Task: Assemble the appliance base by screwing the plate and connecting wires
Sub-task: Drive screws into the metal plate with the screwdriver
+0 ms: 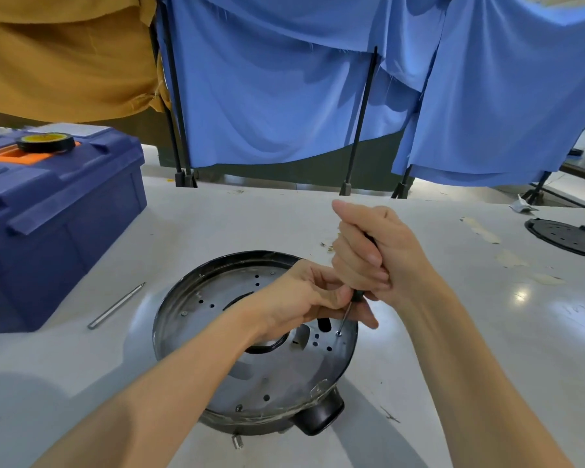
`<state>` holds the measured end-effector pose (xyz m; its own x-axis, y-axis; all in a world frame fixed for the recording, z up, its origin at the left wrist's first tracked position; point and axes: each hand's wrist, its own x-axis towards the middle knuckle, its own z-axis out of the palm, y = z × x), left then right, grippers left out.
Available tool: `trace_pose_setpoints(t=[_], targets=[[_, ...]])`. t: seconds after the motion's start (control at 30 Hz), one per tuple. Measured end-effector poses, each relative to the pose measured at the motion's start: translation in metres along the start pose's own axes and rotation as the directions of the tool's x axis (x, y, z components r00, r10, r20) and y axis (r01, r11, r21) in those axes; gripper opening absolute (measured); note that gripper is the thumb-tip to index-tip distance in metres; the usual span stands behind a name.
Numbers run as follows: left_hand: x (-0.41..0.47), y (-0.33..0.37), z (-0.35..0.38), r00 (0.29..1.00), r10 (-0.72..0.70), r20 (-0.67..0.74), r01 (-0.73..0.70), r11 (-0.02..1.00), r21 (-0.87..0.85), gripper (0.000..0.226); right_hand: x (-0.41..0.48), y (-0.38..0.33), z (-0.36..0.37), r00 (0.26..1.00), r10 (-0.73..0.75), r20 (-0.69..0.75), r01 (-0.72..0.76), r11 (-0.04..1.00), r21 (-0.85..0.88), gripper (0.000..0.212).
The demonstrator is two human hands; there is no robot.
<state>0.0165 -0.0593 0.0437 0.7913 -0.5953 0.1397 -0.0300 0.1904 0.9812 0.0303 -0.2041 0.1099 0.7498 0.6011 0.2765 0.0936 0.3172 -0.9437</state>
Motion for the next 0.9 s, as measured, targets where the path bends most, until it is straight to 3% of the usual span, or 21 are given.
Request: trace_pose_setpoints(t=[0.1,0.17,0.27,0.33,0.37,0.4,0.43,0.47,0.53,0.6,0.67,0.73,0.83,0.9], targets=[[0.001,0.001,0.001,0.996,0.036,-0.078,-0.037,0.999,-0.004,0.024,-0.006,0.001,0.008,0.969,-0.093,-0.227,0.094,0.996,-0.01,0.067],[0.002,0.002,0.0,0.987,0.058,-0.147,-0.057,0.998,0.007,0.021,-0.006,0.004,0.016,0.896,-0.164,-0.413,0.162,0.986,-0.041,0.067],[0.002,0.003,0.0,0.984,0.072,-0.162,-0.063,0.996,0.058,0.016,0.0,0.016,0.034,0.649,-0.343,-0.679,0.204,0.938,-0.279,0.07],[0.002,0.002,0.004,0.985,0.073,-0.156,-0.058,0.994,0.096,0.024,0.0,0.025,0.044,0.478,-0.454,-0.752,0.176,0.888,-0.424,0.068],[0.001,0.002,0.006,0.986,0.071,-0.148,-0.056,0.993,0.107,0.031,-0.001,0.028,0.047,0.442,-0.462,-0.769,0.18,0.885,-0.429,0.067],[0.001,0.002,0.007,0.988,0.065,-0.141,-0.05,0.993,0.108,0.033,-0.003,0.028,0.046,0.452,-0.436,-0.778,0.193,0.9,-0.392,0.066],[0.001,0.004,0.008,0.988,0.052,-0.143,-0.038,0.994,0.099,0.029,-0.005,0.026,0.041,0.518,-0.38,-0.766,0.201,0.925,-0.323,0.064],[0.002,0.005,0.007,0.988,0.042,-0.151,-0.03,0.996,0.082,0.022,-0.007,0.02,0.035,0.638,-0.305,-0.707,0.19,0.952,-0.239,0.061],[0.003,0.005,0.003,0.988,0.029,-0.149,-0.023,0.999,0.042,0.012,-0.009,0.001,0.018,0.901,-0.144,-0.409,0.086,0.984,-0.156,0.055],[0.002,0.004,0.002,0.994,0.018,-0.111,-0.013,0.999,0.047,0.014,-0.008,-0.013,0.006,0.992,-0.037,-0.121,0.015,0.983,-0.183,0.057],[0.001,0.001,0.001,0.997,0.02,-0.081,-0.016,0.999,0.045,0.015,-0.006,-0.013,0.003,1.0,-0.007,-0.018,0.004,0.986,-0.167,0.062],[0.0,0.001,-0.002,0.996,0.015,-0.087,-0.014,1.0,0.015,0.019,-0.003,-0.007,0.006,0.998,-0.035,-0.051,0.028,0.99,-0.14,0.065],[0.0,0.001,-0.004,0.994,0.035,-0.099,-0.037,0.999,-0.021,0.026,-0.001,0.0,0.013,0.96,-0.122,-0.253,0.095,0.988,-0.118,0.066],[0.002,0.001,0.0,0.993,0.045,-0.109,-0.044,0.999,0.004,0.028,-0.001,0.002,0.018,0.855,-0.206,-0.476,0.147,0.976,-0.159,0.066]])
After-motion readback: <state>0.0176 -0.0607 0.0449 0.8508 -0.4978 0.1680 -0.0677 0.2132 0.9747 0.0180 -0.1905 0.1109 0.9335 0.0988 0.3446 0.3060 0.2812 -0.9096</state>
